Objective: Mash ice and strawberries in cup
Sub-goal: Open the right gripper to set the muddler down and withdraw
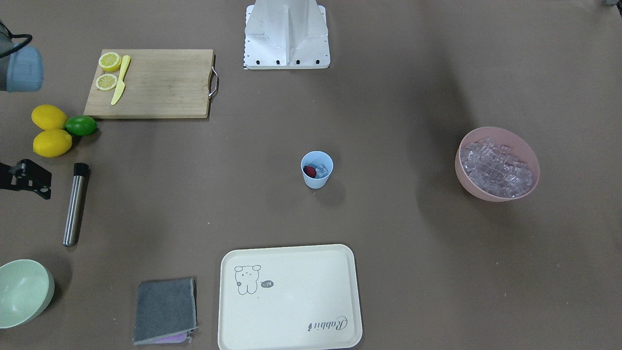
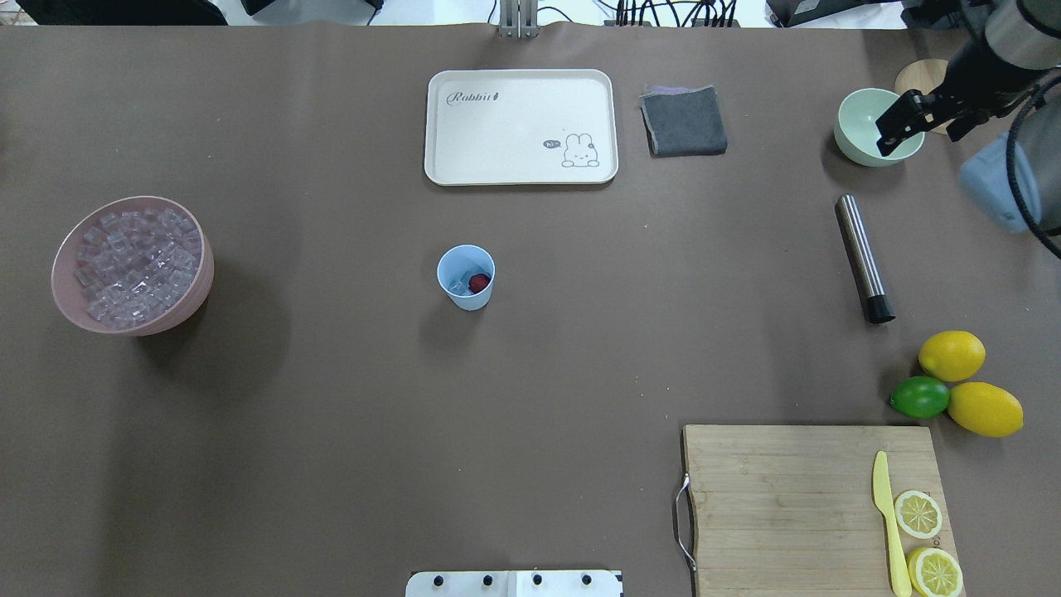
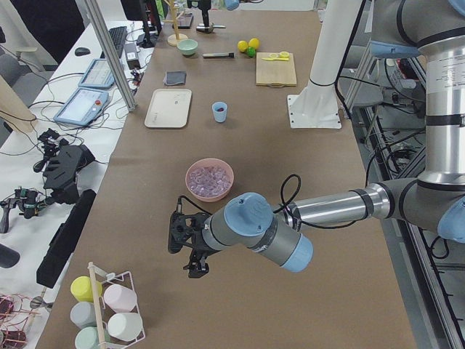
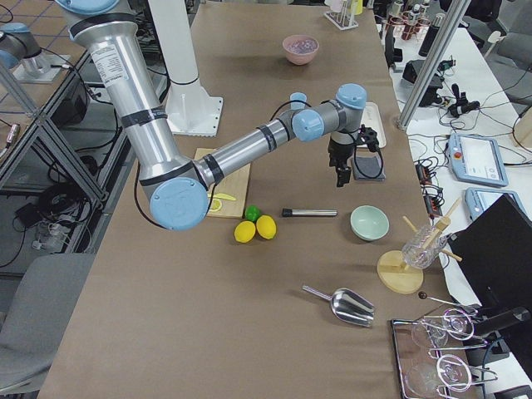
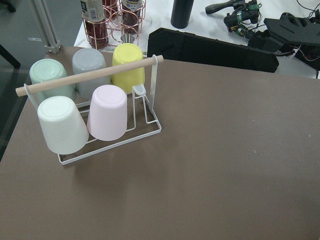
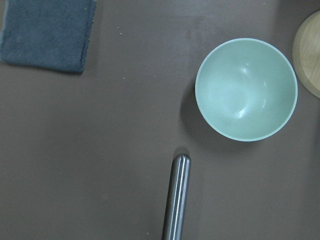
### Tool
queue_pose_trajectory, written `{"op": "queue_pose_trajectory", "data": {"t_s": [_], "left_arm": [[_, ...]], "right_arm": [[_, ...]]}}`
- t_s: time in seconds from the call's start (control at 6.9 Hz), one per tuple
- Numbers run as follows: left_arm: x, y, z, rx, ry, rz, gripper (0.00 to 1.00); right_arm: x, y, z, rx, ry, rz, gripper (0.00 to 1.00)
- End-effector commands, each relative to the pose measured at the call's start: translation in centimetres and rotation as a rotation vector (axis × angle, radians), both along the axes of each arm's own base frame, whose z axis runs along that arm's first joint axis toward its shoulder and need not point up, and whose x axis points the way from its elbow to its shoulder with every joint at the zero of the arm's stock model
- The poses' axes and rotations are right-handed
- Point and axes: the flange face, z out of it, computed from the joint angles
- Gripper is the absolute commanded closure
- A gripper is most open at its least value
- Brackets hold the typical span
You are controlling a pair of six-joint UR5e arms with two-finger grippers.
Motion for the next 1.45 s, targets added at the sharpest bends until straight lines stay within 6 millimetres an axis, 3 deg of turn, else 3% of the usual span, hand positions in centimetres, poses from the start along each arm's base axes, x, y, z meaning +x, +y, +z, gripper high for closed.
{"op": "queue_pose_trajectory", "data": {"t_s": [0.0, 0.29, 0.43, 0.58, 0.87, 1.16, 1.3], "left_arm": [[-0.4, 0.5, 1.8, -0.027, 0.006, -0.005, 0.02], [-0.5, 0.4, 1.6, -0.006, -0.008, 0.009, 0.02], [-0.2, 0.8, 1.4, -0.009, -0.003, 0.003, 0.02], [-0.3, 0.6, 1.8, -0.005, -0.01, 0.011, 0.02], [-0.3, 0.4, 1.3, 0.008, -0.014, 0.012, 0.02], [-0.3, 0.9, 1.4, 0.047, -0.025, 0.01, 0.02], [-0.3, 0.9, 1.5, 0.046, -0.026, 0.009, 0.02]], "right_arm": [[5.2, 1.3, 3.3, -0.056, -0.006, 0.038, 0.0], [11.8, 2.9, 9.2, -0.091, 0.034, 0.081, 0.0], [14.5, 5.1, 12.5, -0.157, 0.022, 0.133, 0.0], [17.5, 5.4, 13.0, -0.165, 0.016, 0.186, 0.0], [20.0, 6.3, 14.3, -0.183, 0.013, 0.226, 0.0], [21.3, 8.3, 18.7, -0.21, 0.045, 0.218, 0.0], [22.4, 10.8, 21.7, -0.166, 0.073, 0.154, 0.0]]}}
